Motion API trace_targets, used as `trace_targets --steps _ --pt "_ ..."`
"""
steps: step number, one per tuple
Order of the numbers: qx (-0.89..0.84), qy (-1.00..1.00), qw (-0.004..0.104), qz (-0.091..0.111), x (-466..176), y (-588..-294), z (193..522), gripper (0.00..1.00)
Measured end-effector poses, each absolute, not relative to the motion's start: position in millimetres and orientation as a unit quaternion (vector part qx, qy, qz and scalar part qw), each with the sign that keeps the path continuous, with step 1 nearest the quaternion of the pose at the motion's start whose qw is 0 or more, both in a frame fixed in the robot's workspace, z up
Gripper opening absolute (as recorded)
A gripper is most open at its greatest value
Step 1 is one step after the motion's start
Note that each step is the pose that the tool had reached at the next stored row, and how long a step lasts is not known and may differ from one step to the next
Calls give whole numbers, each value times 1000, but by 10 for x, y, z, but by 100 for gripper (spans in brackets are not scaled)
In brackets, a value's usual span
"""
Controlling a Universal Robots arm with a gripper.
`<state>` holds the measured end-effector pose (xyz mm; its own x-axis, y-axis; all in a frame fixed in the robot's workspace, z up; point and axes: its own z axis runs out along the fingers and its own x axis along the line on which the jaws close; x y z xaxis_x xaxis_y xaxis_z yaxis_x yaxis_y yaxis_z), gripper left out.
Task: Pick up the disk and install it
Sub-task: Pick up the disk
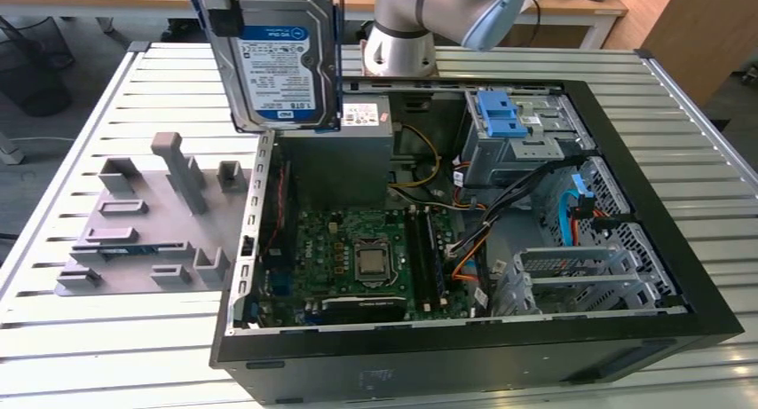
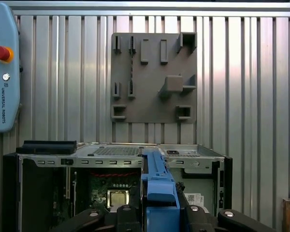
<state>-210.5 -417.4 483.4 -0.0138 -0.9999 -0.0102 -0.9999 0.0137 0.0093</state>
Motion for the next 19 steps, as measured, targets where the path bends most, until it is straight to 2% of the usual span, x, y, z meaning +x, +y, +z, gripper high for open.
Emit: trace_targets --steps 19 --pt "-702 712 0 7 -1978 -4174 4834 36"
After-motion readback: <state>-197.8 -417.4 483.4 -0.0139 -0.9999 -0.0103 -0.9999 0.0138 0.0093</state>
